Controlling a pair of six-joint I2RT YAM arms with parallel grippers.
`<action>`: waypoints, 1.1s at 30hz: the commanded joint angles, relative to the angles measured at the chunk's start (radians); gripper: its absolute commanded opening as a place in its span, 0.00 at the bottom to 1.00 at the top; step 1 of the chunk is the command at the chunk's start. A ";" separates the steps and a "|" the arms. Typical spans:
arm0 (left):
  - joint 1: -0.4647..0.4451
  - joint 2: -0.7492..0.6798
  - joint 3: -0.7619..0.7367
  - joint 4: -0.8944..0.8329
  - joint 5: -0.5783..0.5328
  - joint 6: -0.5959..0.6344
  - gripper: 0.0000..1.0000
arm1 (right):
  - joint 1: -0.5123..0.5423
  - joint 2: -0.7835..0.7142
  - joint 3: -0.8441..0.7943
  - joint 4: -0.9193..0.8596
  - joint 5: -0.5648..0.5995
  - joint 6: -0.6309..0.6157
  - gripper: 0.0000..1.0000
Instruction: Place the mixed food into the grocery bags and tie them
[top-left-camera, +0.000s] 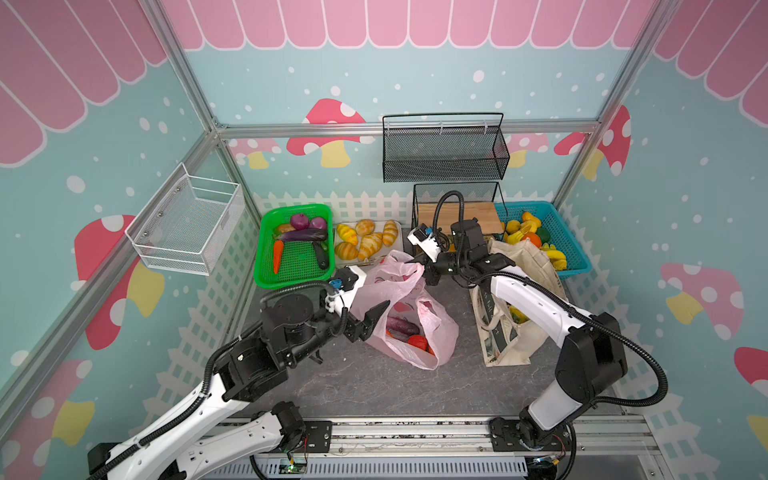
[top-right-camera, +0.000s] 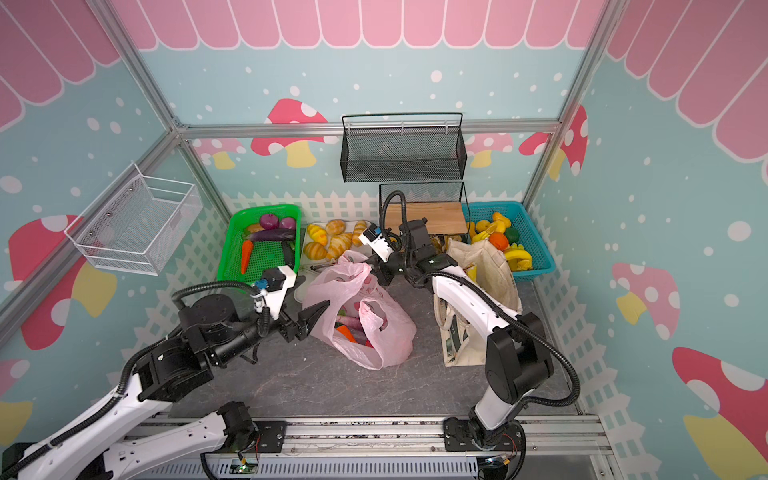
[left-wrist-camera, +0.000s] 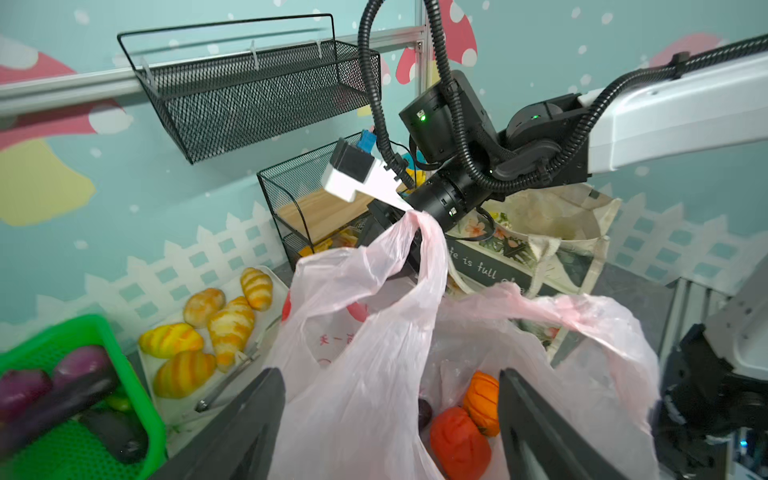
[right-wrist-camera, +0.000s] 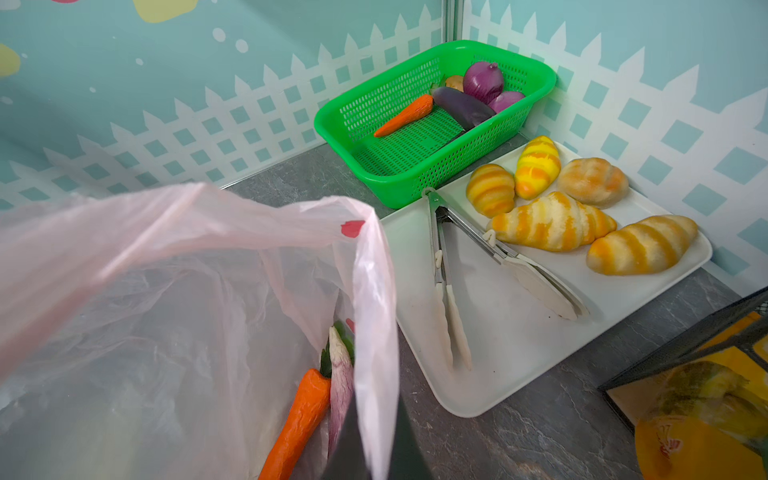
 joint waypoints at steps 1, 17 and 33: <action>0.006 0.127 0.114 -0.217 0.040 0.284 0.82 | 0.000 0.013 0.022 0.028 -0.046 -0.030 0.00; 0.155 0.494 0.397 -0.285 0.342 0.263 0.48 | 0.000 0.029 0.026 0.067 -0.054 -0.007 0.00; 0.340 0.251 0.065 0.070 0.483 -0.435 0.00 | -0.035 -0.328 -0.119 0.097 0.393 0.114 0.65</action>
